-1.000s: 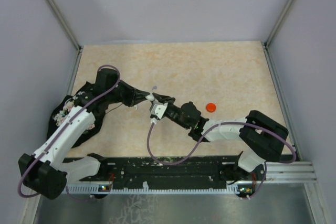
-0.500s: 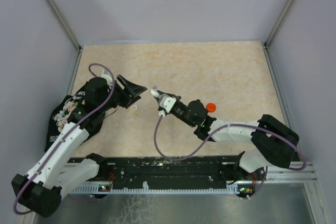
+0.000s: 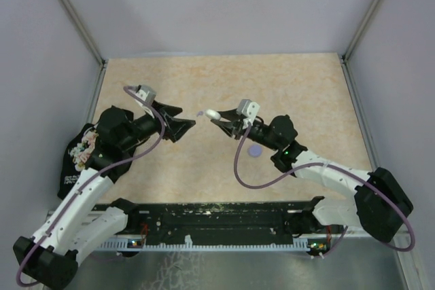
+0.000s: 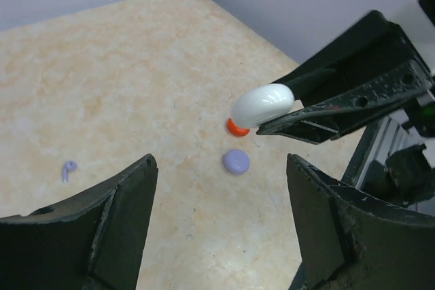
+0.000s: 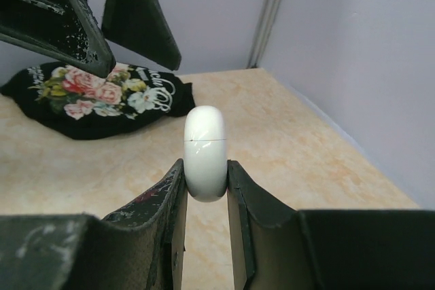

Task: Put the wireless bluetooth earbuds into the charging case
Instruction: Open the charging case.

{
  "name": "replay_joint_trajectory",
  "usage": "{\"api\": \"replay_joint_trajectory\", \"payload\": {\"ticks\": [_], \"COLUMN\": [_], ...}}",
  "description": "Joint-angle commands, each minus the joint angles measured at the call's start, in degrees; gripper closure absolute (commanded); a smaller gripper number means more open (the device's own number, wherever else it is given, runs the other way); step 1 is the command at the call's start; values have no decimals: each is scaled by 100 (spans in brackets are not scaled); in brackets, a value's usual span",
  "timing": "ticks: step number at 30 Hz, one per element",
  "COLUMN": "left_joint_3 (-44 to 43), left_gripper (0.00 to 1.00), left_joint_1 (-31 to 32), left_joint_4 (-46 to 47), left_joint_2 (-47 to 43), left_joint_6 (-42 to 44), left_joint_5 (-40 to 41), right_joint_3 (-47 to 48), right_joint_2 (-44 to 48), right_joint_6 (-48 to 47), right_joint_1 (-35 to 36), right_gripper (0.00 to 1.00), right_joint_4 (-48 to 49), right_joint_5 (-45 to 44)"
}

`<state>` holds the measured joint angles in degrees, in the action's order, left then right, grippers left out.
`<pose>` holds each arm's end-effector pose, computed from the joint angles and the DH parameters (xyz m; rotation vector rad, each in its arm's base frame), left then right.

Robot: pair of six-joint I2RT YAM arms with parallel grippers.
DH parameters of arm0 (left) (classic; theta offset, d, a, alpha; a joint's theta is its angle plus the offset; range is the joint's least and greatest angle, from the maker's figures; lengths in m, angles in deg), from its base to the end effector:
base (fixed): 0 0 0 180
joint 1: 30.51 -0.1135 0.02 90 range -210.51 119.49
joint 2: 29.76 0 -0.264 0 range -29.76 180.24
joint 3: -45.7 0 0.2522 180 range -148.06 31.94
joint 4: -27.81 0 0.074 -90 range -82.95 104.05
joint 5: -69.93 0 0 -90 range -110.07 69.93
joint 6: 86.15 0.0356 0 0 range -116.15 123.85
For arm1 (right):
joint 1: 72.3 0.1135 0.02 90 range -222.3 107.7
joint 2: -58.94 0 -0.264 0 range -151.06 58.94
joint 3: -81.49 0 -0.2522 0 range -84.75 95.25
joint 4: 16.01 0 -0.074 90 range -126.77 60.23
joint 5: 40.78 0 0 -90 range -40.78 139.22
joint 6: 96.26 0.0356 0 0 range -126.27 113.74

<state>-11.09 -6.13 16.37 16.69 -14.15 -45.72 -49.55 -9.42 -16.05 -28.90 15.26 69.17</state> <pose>0.1688 -0.0934 0.3481 0.4534 1.6047 -0.9225 0.1847 0.1914 0.2972 -0.8867 1.1020 0.7251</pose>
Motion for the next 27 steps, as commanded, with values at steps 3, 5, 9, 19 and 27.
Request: {"api": "replay_joint_trajectory", "payload": {"ticks": [3, 5, 9, 19, 27], "left_joint_3": [55, 70, 107, -4, -88], "left_gripper": [19, 19, 20, 22, 25], "left_joint_1": [9, 12, 10, 21, 19], "left_joint_4": [752, 836, 1064, 1307, 1443], "left_joint_2": [207, 231, 247, 623, 785], "left_joint_6": [1759, 1983, 2110, 1919, 1670], "left_joint_5": [-1675, -1802, -1882, -2584, -2690], "right_joint_3": [108, 114, 108, 110, 97], "right_joint_2": [124, 52, -88, -291, -389], "right_joint_6": [1058, 1201, 1599, 2152, 2303], "right_joint_1": [-199, -208, -248, -279, -279], "right_gripper": [100, 100, 100, 100, 100], "right_joint_4": [259, 393, 831, 1422, 1580], "right_joint_5": [1308, 1500, 1833, 2204, 2391]}}
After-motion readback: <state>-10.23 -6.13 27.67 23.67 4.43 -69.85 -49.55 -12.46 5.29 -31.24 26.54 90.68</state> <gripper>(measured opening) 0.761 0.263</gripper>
